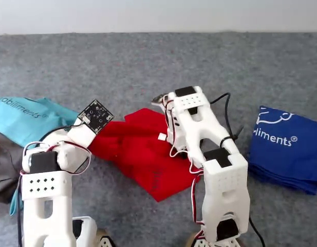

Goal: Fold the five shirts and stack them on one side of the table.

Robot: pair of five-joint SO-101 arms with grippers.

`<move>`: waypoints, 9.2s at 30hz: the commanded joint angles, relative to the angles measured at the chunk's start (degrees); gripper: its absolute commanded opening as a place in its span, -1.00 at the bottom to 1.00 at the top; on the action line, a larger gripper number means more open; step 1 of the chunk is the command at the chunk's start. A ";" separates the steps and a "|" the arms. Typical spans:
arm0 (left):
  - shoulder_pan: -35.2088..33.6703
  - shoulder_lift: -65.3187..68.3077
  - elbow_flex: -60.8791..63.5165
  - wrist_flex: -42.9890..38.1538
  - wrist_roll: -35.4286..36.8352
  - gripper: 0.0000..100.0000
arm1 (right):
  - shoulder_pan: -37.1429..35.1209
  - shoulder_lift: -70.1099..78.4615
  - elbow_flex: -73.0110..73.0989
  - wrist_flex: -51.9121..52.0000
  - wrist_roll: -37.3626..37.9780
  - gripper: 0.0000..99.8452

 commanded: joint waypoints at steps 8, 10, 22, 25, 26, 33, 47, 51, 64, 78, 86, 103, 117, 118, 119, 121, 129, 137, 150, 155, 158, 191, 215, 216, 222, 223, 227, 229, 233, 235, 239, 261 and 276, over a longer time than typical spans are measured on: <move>-0.18 -0.62 2.86 -0.62 -0.09 -0.97 | 1.27 -1.54 -12.75 10.07 1.93 -0.98; -0.26 -0.62 2.33 -0.62 -0.09 -0.97 | 1.89 -3.82 -15.30 12.70 3.16 -0.98; -0.18 -0.62 -24.92 -0.70 15.47 -0.97 | 7.25 -33.98 -16.44 13.67 6.68 -0.98; -0.09 -0.26 -34.42 -1.23 15.56 -0.97 | 7.34 -42.42 -16.44 13.23 6.68 -0.98; 0.00 -0.26 -37.14 -2.20 15.56 -0.97 | 7.87 -45.05 -16.44 12.26 6.68 -0.98; 0.18 -0.35 -50.59 -14.68 15.47 -0.97 | 14.99 -60.62 -16.44 -2.15 13.54 -0.98; 9.05 -3.52 -56.57 -24.88 -8.35 -0.97 | 17.54 -74.42 -16.44 -19.47 30.86 -0.98; 13.10 -6.33 -56.57 -23.30 -15.65 -0.97 | 17.54 -78.02 -16.44 -19.03 34.02 -0.98; 13.19 -16.00 -56.75 -12.75 -18.73 -0.97 | 27.74 -89.19 -16.44 -11.47 35.87 -0.98; 13.19 -20.31 -54.73 -12.84 -18.73 -0.97 | 31.25 -94.37 -10.64 -7.69 38.15 -0.98; 13.71 -20.22 -37.05 -13.27 -18.81 -0.97 | 28.09 -94.37 10.99 -12.62 38.33 -0.98; 13.27 -20.13 11.65 -57.49 -18.81 -0.97 | 19.56 -91.03 56.09 -52.35 38.24 -0.98; 8.09 17.14 -8.66 -72.53 -18.90 -0.97 | 19.91 -65.89 55.91 -84.62 38.33 -0.98; 7.47 20.04 -11.74 -72.53 -18.90 -0.97 | 19.91 -64.40 54.95 -85.49 38.33 -0.98; 6.95 23.03 -14.81 -72.53 -18.90 -0.97 | 20.00 -62.81 53.71 -86.02 38.33 -0.98; 6.07 28.31 -20.53 -72.35 -18.81 -0.97 | 20.26 -59.38 50.11 -86.20 38.33 -0.98; 6.42 36.66 -27.38 -71.65 -18.81 -0.97 | 21.41 -43.38 32.35 -85.67 38.07 -0.98; 5.45 36.40 -26.59 -56.70 -18.81 -0.97 | 21.67 -41.45 30.07 -75.82 37.98 -0.98; 7.21 24.70 -26.51 -13.89 -18.81 -0.97 | 21.41 -47.87 30.68 -43.74 27.78 -0.98; 6.95 21.98 -26.51 -0.79 -18.64 -0.97 | 21.58 -50.86 30.68 -31.60 27.78 -0.98; 6.95 21.98 -26.51 6.68 -18.64 -0.97 | 21.58 -51.56 30.68 -25.89 27.78 -0.98; -5.98 46.77 -26.68 29.19 -29.19 -0.97 | 27.47 -51.21 41.23 -16.75 30.51 -0.98; -8.53 46.42 -26.68 29.19 -24.09 -0.72 | 27.82 -53.85 38.07 -10.68 30.59 -0.29; -9.41 45.80 -27.30 29.27 -23.21 -0.71 | 27.56 -54.55 36.84 -9.45 29.45 -0.26; -10.90 36.48 -26.42 29.27 -22.86 -0.69 | 27.30 -55.69 26.90 -2.15 28.57 -0.31; -10.81 34.29 -25.80 29.27 -22.86 -0.69 | 27.30 -55.69 25.67 -1.63 28.31 -0.33; -10.55 25.67 -24.13 29.19 -19.08 -0.69 | 22.02 -55.43 25.49 -3.91 22.68 -0.55; -10.55 21.98 -24.04 29.10 -16.35 -0.70 | 18.07 -54.02 26.29 -5.85 19.87 -0.75; -10.81 15.91 -23.96 29.10 -10.81 -0.87 | 12.62 -48.04 26.46 -9.89 14.95 -0.96; -10.90 13.45 -23.96 29.10 -8.44 -0.96 | 11.30 -44.00 26.37 -13.41 12.57 -0.91; -10.90 9.67 -23.96 29.10 -6.07 -0.97 | 10.86 -34.24 26.29 -18.59 10.46 -0.94; -10.90 8.44 -23.87 28.92 -5.36 -0.97 | 9.54 -32.66 17.23 -0.22 9.85 -0.97; -10.90 8.35 -19.21 23.56 -0.97 -0.97 | 9.01 -23.08 24.18 6.02 2.90 -0.97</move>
